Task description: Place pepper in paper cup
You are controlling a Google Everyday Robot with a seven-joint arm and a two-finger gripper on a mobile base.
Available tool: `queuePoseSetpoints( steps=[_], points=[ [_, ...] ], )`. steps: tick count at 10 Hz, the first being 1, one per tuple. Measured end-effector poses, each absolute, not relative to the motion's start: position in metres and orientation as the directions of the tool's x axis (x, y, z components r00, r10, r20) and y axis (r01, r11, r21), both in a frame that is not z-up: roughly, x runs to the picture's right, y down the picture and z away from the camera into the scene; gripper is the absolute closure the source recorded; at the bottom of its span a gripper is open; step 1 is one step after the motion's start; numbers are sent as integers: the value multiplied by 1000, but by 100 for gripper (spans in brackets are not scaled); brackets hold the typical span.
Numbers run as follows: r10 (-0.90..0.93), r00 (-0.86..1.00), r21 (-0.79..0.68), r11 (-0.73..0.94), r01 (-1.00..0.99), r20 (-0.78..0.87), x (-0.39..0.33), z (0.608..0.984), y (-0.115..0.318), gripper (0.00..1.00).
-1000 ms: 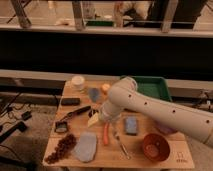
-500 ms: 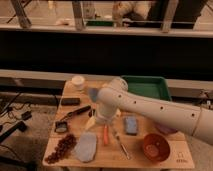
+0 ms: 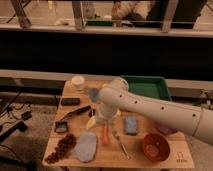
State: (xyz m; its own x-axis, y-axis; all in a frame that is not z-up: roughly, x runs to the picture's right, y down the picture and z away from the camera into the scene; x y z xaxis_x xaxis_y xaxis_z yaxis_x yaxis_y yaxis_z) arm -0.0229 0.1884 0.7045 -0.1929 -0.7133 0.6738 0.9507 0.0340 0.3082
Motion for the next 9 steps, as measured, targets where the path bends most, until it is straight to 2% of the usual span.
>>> queuePoseSetpoints(
  steps=[9],
  points=[
    [-663, -202, 284, 16, 959, 721, -41, 751, 206, 20]
  ],
)
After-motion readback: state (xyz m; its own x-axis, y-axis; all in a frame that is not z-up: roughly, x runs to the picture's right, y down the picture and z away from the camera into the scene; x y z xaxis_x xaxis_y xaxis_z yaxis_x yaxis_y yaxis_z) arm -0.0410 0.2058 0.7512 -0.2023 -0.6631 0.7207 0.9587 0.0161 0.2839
